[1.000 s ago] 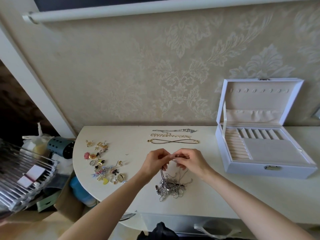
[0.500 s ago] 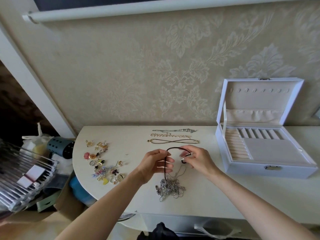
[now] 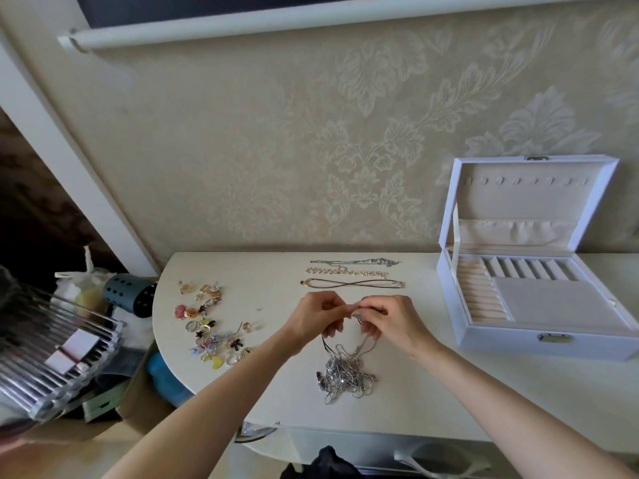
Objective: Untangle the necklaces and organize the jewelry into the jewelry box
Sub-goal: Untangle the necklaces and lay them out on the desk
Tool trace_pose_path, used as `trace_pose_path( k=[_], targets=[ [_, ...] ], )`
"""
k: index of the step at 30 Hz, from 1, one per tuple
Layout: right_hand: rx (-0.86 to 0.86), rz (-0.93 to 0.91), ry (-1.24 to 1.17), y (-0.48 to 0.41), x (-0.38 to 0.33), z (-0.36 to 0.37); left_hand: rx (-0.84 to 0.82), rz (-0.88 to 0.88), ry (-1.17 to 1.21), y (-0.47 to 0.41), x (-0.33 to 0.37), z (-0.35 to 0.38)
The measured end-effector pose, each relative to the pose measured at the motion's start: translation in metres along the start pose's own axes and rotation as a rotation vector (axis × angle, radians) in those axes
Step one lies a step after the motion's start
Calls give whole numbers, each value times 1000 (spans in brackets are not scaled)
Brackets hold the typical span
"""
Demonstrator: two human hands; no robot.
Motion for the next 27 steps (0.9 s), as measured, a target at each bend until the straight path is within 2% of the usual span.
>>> trace_pose_path(
  k=[4,10,13,15,18,22,25,27],
  targets=[
    [44,52,11,-2,11,-7,-42,-76,111,3,-10,-5],
    [170,157,22,-6,39,-21,-8,-108,270,6,-22,-15],
    [168,179,48,-6,46,-22,40,-101,377,4,-25,-22],
    [157,165,38,-5,46,-21,131,-83,413,2,-27,-30],
    [269,146,55,-4,49,-30,309,-59,297,2,-33,-45],
    [372,174,264,-4,56,-40,462,-26,117,4,-36,-57],
    [277,256,373,-5,63,-35,498,-70,-115,2,-39,-59],
    [155,293,480,-5,66,-26,468,-139,-376,0,-43,-58]
  ],
)
Point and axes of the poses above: each hand's wrist, its own y-axis away from the middle knuckle, its own z-axis out of the palm, x = y × z, the point moved 8 cm from there along -y, towards the middle knuckle, and after that the axes turned 9 degrees about y, right-handed, at the moved point
